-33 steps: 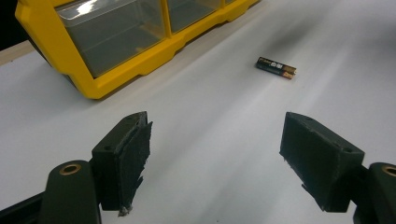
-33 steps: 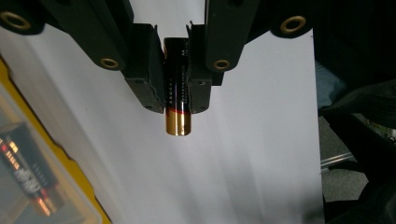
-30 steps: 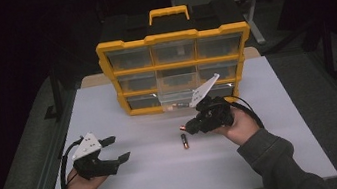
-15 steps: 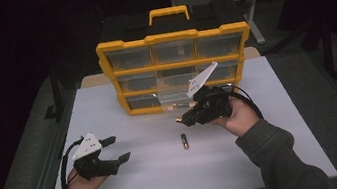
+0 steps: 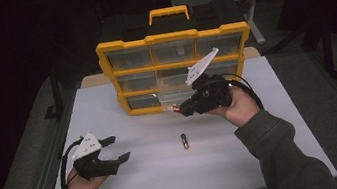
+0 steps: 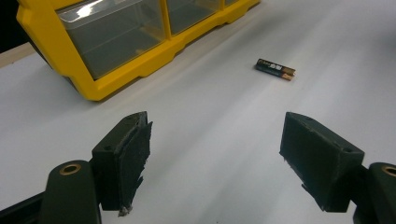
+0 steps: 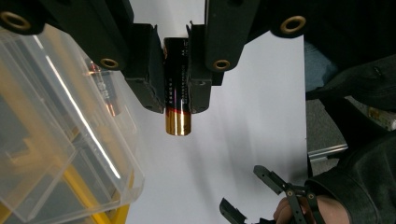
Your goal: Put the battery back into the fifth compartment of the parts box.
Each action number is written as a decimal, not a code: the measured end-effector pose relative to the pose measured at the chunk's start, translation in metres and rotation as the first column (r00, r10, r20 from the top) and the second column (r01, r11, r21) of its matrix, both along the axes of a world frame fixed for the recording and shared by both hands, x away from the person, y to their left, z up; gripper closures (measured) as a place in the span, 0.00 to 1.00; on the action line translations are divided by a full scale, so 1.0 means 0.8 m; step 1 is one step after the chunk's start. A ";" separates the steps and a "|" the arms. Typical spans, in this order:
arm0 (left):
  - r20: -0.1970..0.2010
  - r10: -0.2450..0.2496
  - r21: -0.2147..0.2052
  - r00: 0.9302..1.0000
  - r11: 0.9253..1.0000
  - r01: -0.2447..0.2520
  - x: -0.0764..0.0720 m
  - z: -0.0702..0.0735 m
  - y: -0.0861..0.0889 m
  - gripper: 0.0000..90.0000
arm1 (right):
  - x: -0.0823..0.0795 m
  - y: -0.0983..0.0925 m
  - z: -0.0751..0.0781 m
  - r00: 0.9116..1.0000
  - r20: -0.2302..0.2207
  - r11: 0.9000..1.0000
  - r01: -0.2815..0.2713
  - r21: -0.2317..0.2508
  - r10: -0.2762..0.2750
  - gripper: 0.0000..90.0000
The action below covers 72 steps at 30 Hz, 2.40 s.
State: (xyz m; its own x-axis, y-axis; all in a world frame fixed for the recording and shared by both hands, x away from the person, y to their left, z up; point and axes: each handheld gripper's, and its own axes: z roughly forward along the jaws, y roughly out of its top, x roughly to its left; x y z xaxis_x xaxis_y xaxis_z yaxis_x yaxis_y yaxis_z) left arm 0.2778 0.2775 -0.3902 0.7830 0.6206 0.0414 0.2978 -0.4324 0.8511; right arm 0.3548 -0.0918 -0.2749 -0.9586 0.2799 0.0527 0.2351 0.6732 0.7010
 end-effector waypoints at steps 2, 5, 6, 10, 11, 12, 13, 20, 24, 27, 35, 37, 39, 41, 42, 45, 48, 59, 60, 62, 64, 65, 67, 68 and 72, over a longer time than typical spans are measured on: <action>-0.005 0.000 0.001 1.000 1.000 0.000 0.000 0.000 0.000 0.26 | 0.001 0.001 0.008 1.000 0.005 1.000 0.004 -0.001 -0.004 0.84; 0.001 -0.001 0.003 1.000 1.000 0.001 0.000 0.000 0.000 0.26 | 0.004 0.001 0.014 1.000 0.015 1.000 0.005 -0.004 -0.005 0.84; -0.001 -0.004 0.013 1.000 1.000 0.004 0.000 0.001 0.001 0.26 | 0.005 0.002 0.017 1.000 0.016 1.000 0.005 0.000 -0.005 0.84; -0.007 0.001 0.001 1.000 1.000 -0.001 0.000 0.001 0.000 0.26 | 0.008 0.005 0.028 0.999 0.034 1.000 0.006 -0.004 -0.006 0.84; -0.003 -0.001 0.007 1.000 1.000 0.001 0.000 0.001 0.001 0.26 | 0.009 0.006 0.031 0.999 0.033 1.000 0.005 -0.008 -0.005 0.84; -0.002 0.000 0.003 1.000 1.000 0.000 0.000 0.000 0.000 0.26 | 0.010 0.006 0.033 0.999 0.035 1.000 0.007 -0.012 -0.007 0.84; -0.004 0.001 0.000 1.000 1.000 -0.001 0.000 0.000 0.000 0.26 | 0.011 0.007 0.035 0.999 0.041 1.000 0.006 -0.012 -0.005 0.84; 0.003 -0.002 -0.002 1.000 1.000 0.002 0.001 0.001 0.002 0.26 | 0.023 0.008 0.050 0.998 0.051 1.000 0.023 -0.014 -0.022 0.84; 0.001 0.001 -0.005 1.000 1.000 -0.001 0.000 0.001 0.002 0.26 | 0.028 0.009 0.059 0.998 0.060 0.999 0.031 -0.014 -0.030 0.84; -0.001 0.002 -0.006 1.000 1.000 -0.002 0.000 0.001 0.003 0.26 | 0.031 0.009 0.064 0.998 0.060 0.999 0.037 -0.013 -0.037 0.84; -0.006 0.002 0.003 1.000 1.000 -0.002 0.000 0.002 0.004 0.26 | 0.044 0.007 0.068 0.997 0.059 0.998 0.057 -0.007 -0.056 0.84; -0.005 0.001 0.002 1.000 1.000 -0.001 0.000 0.002 0.004 0.26 | 0.047 0.007 0.066 0.996 0.054 0.998 0.066 -0.008 -0.065 0.84; -0.007 0.002 0.002 1.000 1.000 -0.002 -0.001 0.002 0.004 0.26 | 0.050 0.007 0.064 0.996 0.047 0.997 0.073 -0.015 -0.072 0.84; -0.005 0.001 0.005 1.000 1.000 -0.001 0.000 0.002 0.005 0.26 | 0.054 0.007 0.062 0.996 0.045 0.997 0.079 -0.017 -0.078 0.84; -0.005 0.002 0.003 1.000 1.000 -0.002 0.000 0.003 0.005 0.26 | 0.055 0.007 0.062 0.996 0.045 0.997 0.081 -0.019 -0.080 0.84; 0.001 0.003 -0.001 1.000 1.000 -0.003 0.000 0.002 0.005 0.26 | 0.058 0.008 0.060 0.995 0.042 0.996 0.089 -0.022 -0.088 0.84; 0.001 0.003 -0.001 1.000 1.000 -0.003 0.000 0.002 0.005 0.26 | 0.061 0.008 0.058 0.995 0.030 0.995 0.099 -0.027 -0.098 0.84; 0.002 -0.003 0.010 1.000 1.000 0.002 0.000 0.003 0.006 0.26 | 0.070 0.007 0.053 0.990 0.006 0.990 0.139 -0.036 -0.139 0.84; 0.001 -0.003 0.014 1.000 1.000 0.003 0.000 0.004 0.006 0.26 | 0.071 0.007 0.053 0.990 0.008 0.990 0.139 -0.037 -0.138 0.84; -0.002 -0.003 0.017 1.000 1.000 0.003 0.000 0.004 0.007 0.26 | 0.073 0.007 0.052 0.990 0.010 0.990 0.140 -0.036 -0.139 0.84; -0.006 0.000 0.014 1.000 1.000 0.000 0.000 0.003 0.006 0.26 | 0.075 0.007 0.051 0.989 0.007 0.989 0.146 -0.038 -0.146 0.84; -0.001 -0.003 0.015 1.000 1.000 0.003 0.000 0.003 0.006 0.26 | 0.077 0.007 0.050 0.990 0.014 0.989 0.142 -0.039 -0.141 0.84; 0.000 -0.003 0.014 1.000 1.000 0.003 0.000 0.004 0.006 0.26 | 0.078 0.008 0.049 0.988 0.010 0.988 0.151 -0.043 -0.151 0.84; 0.000 -0.002 0.015 1.000 1.000 0.002 0.000 0.004 0.006 0.26 | 0.079 0.008 0.048 0.988 0.006 0.987 0.154 -0.043 -0.154 0.84; -0.010 0.004 0.008 1.000 1.000 -0.004 -0.001 0.004 0.006 0.26 | 0.082 0.010 0.045 0.987 0.011 0.986 0.159 -0.050 -0.159 0.84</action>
State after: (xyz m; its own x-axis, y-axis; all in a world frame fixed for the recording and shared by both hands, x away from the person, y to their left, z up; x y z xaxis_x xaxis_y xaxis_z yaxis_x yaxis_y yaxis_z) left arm 0.2767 0.2823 -0.3871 0.7811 0.6232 0.0385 0.3076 -0.4377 0.8449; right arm 0.4205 -0.0837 -0.2391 -0.9019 0.4311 0.0281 0.3374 0.6621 0.6692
